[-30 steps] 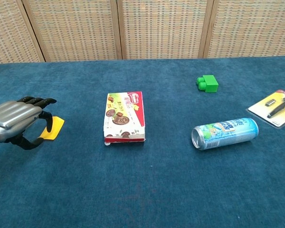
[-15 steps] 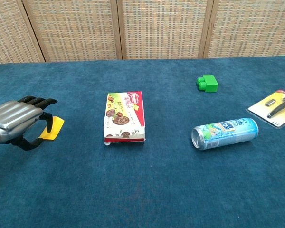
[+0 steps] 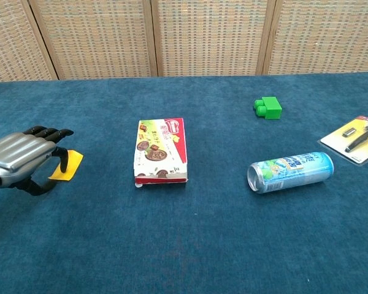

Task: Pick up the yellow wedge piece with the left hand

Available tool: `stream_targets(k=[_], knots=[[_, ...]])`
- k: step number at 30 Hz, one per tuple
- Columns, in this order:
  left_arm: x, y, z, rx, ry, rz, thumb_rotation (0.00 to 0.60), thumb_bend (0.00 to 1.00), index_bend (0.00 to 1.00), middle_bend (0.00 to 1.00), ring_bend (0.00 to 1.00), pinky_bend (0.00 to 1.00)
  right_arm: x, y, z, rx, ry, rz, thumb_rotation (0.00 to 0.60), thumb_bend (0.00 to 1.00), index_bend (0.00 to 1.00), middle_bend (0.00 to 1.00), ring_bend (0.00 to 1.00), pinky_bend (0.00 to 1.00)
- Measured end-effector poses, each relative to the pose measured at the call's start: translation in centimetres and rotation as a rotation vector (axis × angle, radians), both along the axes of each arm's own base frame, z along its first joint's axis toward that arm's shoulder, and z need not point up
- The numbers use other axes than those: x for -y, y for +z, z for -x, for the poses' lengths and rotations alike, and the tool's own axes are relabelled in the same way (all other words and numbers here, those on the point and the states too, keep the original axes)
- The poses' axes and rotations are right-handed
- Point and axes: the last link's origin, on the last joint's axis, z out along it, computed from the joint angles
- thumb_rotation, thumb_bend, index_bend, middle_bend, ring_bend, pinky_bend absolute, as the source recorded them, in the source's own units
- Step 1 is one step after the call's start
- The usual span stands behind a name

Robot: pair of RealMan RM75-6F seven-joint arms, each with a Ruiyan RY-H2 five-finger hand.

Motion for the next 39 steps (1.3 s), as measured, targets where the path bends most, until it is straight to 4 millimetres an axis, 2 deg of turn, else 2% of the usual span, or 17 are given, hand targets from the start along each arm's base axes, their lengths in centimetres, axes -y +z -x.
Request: stream_targets(k=[13, 29, 39], knots=[[-0.5, -0.4, 0.3, 0.006, -0.008, -0.017, 0.6, 0.49, 0.56, 0.0, 0.0, 0.0, -0.1, 0.1, -0.1, 0.006, 0.004, 0.004, 0.6, 0.1, 0.0, 0.0, 0.0, 0.0], [-0.9, 0.2, 0.6, 0.012, -0.004, -0.036, 0.6, 0.52, 0.56, 0.0, 0.0, 0.0, 0.0, 0.2, 0.0, 0.006, 0.0, 0.006, 0.6, 0.1, 0.0, 0.0, 0.0, 0.0], [-2.1, 0.7, 0.8, 0.002, 0.012, -0.059, 0.6, 0.52, 0.56, 0.0, 0.0, 0.0, 0.0, 0.1, 0.0, 0.004, 0.001, 0.001, 0.6, 0.1, 0.0, 0.0, 0.0, 0.0]])
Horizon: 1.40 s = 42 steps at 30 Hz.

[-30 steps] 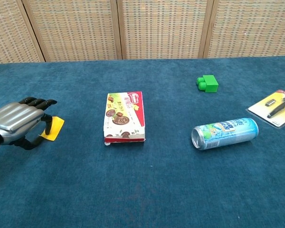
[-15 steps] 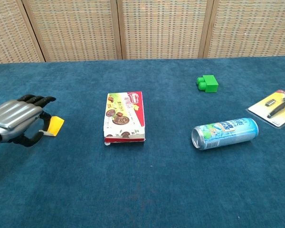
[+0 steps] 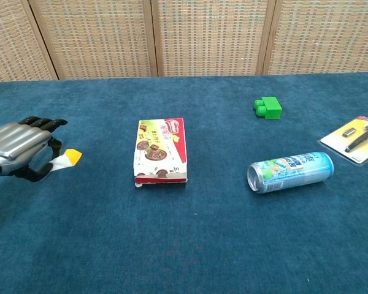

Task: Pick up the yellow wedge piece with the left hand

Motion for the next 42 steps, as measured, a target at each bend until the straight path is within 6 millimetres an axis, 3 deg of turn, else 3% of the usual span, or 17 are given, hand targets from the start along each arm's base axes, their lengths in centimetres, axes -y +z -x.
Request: stream_targets(k=[31, 42], knots=[[-6.5, 2.2, -2.8, 0.0, -0.005, -0.105, 0.6, 0.51, 0.56, 0.0, 0.0, 0.0, 0.2, -0.1, 0.2, -0.003, -0.009, -0.008, 0.6, 0.1, 0.0, 0.0, 0.0, 0.0], [-8.3, 5.2, -4.6, 0.107, -0.03, -0.211, 0.6, 0.44, 0.51, 0.0, 0.0, 0.0, 0.2, -0.1, 0.3, -0.002, -0.017, -0.004, 0.6, 0.1, 0.0, 0.0, 0.0, 0.0]])
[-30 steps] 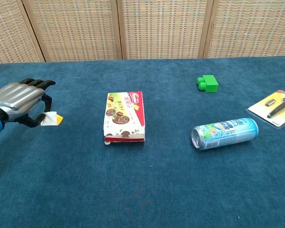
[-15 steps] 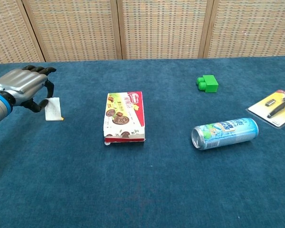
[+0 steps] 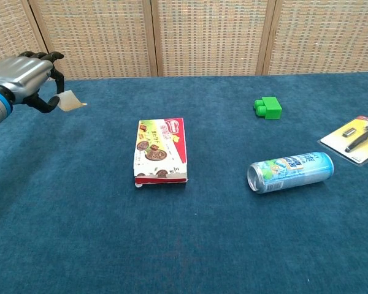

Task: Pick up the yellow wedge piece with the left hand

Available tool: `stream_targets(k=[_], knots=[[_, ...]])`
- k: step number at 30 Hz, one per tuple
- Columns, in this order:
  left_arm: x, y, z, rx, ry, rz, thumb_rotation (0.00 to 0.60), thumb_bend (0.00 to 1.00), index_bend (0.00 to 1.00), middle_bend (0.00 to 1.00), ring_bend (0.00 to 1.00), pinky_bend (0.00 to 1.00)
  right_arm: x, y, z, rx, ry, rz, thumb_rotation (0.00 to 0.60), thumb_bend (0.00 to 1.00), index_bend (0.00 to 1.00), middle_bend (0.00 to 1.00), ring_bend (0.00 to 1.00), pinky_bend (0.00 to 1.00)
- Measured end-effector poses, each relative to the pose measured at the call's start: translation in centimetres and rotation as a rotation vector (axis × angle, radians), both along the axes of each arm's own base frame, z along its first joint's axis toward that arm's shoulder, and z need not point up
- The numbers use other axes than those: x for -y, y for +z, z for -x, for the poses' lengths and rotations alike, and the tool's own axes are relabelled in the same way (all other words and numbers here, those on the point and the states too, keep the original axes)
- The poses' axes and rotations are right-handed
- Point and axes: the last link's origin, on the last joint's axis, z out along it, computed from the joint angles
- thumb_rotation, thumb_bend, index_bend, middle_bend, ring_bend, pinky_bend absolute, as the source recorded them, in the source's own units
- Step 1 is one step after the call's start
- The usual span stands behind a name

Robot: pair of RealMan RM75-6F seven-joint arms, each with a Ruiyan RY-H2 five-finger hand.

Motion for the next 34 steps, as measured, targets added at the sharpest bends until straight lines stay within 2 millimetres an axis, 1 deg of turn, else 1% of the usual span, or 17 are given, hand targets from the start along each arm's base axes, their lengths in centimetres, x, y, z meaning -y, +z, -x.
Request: stream_targets(k=[2, 4, 6, 8, 14, 17, 21, 24, 30, 34], knots=[[0.2, 0.5, -0.4, 0.027, -0.012, -0.007, 0.6, 0.43, 0.5, 0.0, 0.0, 0.0, 0.0, 0.0, 0.0, -0.002, -0.001, 0.001, 0.6, 0.1, 0.0, 0.0, 0.0, 0.0], [0.7, 1.1, -0.8, 0.06, -0.033, -0.016, 0.6, 0.41, 0.46, 0.0, 0.0, 0.0, 0.0, 0.0, 0.0, -0.003, -0.001, 0.004, 0.6, 0.1, 0.0, 0.0, 0.0, 0.0], [1.5, 1.8, -1.2, 0.092, -0.056, -0.027, 0.6, 0.39, 0.4, 0.0, 0.0, 0.0, 0.0, 0.1, 0.0, -0.005, -0.001, 0.005, 0.6, 0.1, 0.0, 0.0, 0.0, 0.0], [2.5, 2.5, -1.4, 0.122, -0.075, -0.036, 0.6, 0.37, 0.32, 0.0, 0.0, 0.0, 0.0, 0.1, 0.0, -0.007, -0.003, 0.006, 0.6, 0.1, 0.0, 0.0, 0.0, 0.0], [6.4, 4.6, -1.2, 0.198, -0.095, -0.053, 0.6, 0.31, 0.15, 0.0, 0.0, 0.0, 0.0, 0.0, 0.0, -0.012, -0.003, 0.006, 0.6, 0.1, 0.0, 0.0, 0.0, 0.0], [9.2, 5.8, -0.4, 0.21, -0.085, -0.059, 0.6, 0.28, 0.09, 0.0, 0.0, 0.0, -0.1, 0.0, -0.2, -0.022, 0.003, 0.01, 0.6, 0.1, 0.0, 0.0, 0.0, 0.0], [13.7, 7.9, 1.2, 0.209, -0.05, -0.065, 0.6, 0.26, 0.07, 0.0, 0.0, 0.0, -0.4, 0.1, -0.4, -0.031, 0.005, 0.022, 0.6, 0.1, 0.0, 0.0, 0.0, 0.0], [16.3, 8.8, 2.4, 0.19, -0.021, -0.051, 0.6, 0.26, 0.06, 0.0, 0.0, 0.0, -0.5, 0.1, -0.4, -0.035, 0.0, 0.024, 0.6, 0.1, 0.0, 0.0, 0.0, 0.0], [19.4, 9.6, 4.4, 0.164, 0.083, -0.014, 0.6, 0.25, 0.06, 0.0, 0.0, 0.0, -0.5, 0.4, -0.3, -0.036, -0.015, 0.03, 0.6, 0.1, 0.0, 0.0, 0.0, 0.0], [20.0, 9.9, 5.0, 0.162, 0.099, -0.009, 0.6, 0.25, 0.06, 0.0, 0.0, 0.0, -0.4, 0.3, -0.2, -0.041, -0.022, 0.026, 0.6, 0.1, 0.0, 0.0, 0.0, 0.0]])
